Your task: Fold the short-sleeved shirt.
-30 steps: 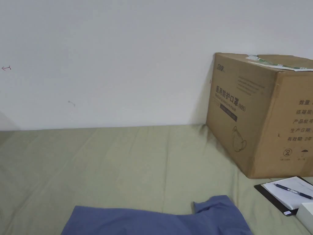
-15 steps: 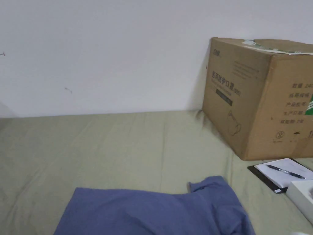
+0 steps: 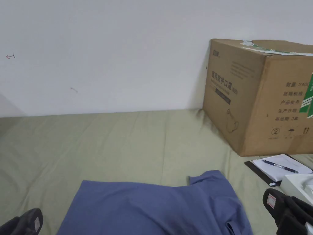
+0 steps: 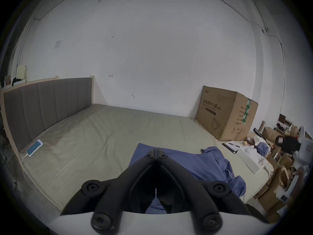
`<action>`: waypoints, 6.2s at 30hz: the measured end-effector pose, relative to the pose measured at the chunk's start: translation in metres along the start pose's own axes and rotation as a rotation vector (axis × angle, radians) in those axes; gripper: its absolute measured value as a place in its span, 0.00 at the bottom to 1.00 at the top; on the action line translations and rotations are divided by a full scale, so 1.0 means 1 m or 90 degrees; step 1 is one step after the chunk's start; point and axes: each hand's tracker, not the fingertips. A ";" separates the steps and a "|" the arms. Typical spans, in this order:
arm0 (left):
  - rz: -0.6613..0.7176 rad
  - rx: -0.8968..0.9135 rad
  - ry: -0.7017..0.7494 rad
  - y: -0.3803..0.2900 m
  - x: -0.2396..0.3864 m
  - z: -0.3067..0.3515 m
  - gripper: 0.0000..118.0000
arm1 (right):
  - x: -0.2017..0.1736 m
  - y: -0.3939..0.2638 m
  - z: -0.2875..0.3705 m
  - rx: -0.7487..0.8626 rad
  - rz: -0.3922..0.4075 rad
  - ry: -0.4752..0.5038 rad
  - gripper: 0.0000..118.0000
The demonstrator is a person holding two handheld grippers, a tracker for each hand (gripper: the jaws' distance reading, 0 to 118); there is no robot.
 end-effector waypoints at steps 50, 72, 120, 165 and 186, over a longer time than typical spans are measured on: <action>-0.051 -0.519 0.005 -0.014 -0.075 -0.510 0.96 | 0.178 -0.095 -0.380 -0.666 -0.041 -0.031 0.01; -0.107 -0.422 -0.029 0.075 -0.061 -0.359 0.01 | 0.129 0.029 -0.281 -0.506 -0.052 0.018 0.01; -0.067 0.021 0.093 0.328 -0.032 -0.401 0.01 | 0.009 0.299 -0.443 0.005 0.183 -0.106 0.01; -0.133 -0.521 0.097 -0.149 -0.078 -0.112 0.55 | 0.135 -0.155 -0.115 -0.658 0.099 -0.199 0.27; -0.023 -0.072 -0.010 -0.044 -0.029 0.064 0.00 | 0.011 -0.045 0.028 -0.112 -0.053 0.038 0.00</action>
